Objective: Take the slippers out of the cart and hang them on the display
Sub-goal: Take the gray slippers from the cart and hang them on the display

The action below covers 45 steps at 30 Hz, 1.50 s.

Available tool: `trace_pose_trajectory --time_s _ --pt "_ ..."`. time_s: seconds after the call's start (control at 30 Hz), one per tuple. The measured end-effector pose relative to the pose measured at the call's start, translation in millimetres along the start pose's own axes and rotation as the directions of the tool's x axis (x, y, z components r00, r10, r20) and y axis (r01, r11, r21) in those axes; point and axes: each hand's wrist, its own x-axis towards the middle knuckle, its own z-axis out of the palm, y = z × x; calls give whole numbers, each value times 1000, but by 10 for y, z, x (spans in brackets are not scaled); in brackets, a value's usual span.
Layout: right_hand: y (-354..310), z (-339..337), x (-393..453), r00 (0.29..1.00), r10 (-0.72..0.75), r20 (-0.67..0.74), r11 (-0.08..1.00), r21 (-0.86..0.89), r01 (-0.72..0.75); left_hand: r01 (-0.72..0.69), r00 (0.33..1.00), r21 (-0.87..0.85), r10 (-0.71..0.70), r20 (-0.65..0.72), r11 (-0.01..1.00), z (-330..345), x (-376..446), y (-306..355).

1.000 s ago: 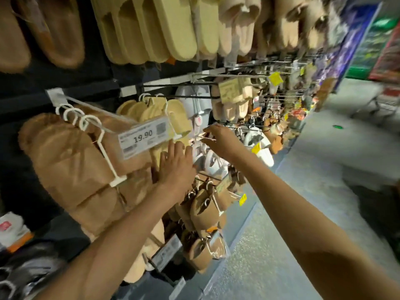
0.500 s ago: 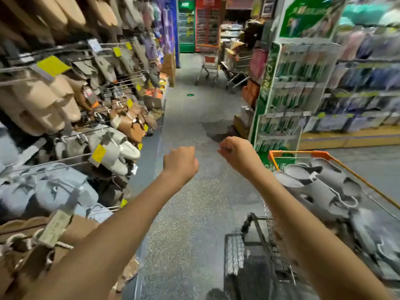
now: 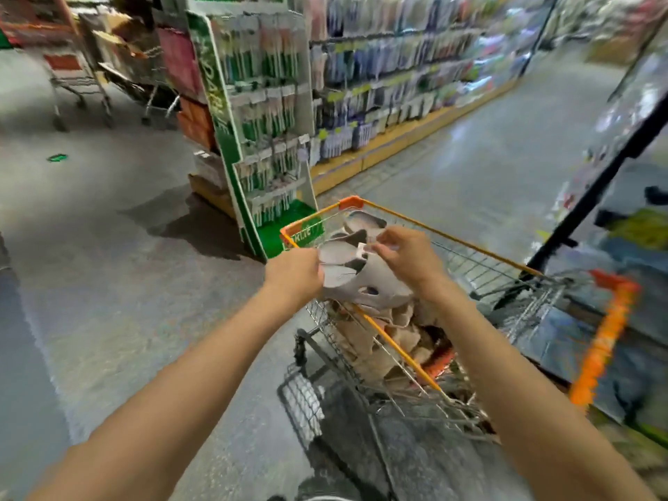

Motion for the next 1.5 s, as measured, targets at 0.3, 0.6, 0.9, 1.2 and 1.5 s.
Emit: trace_pose_trajectory --time_s 0.3,0.6,0.9,1.2,1.5 --pt "363 -58 171 912 353 -210 927 -51 -371 -280 955 -19 281 96 960 223 944 -57" --pt "766 303 367 778 600 -186 794 15 -608 -495 841 -99 505 197 863 675 1461 195" --pt "1466 765 995 598 799 -61 601 34 -799 -786 584 31 726 362 617 1198 2234 694" --pt "1724 839 1082 486 863 141 499 -76 -864 -941 287 16 773 566 338 1476 2678 1048" --pt "1449 591 1057 555 746 -369 625 98 -775 -974 158 -97 921 356 205 1183 2890 1452"
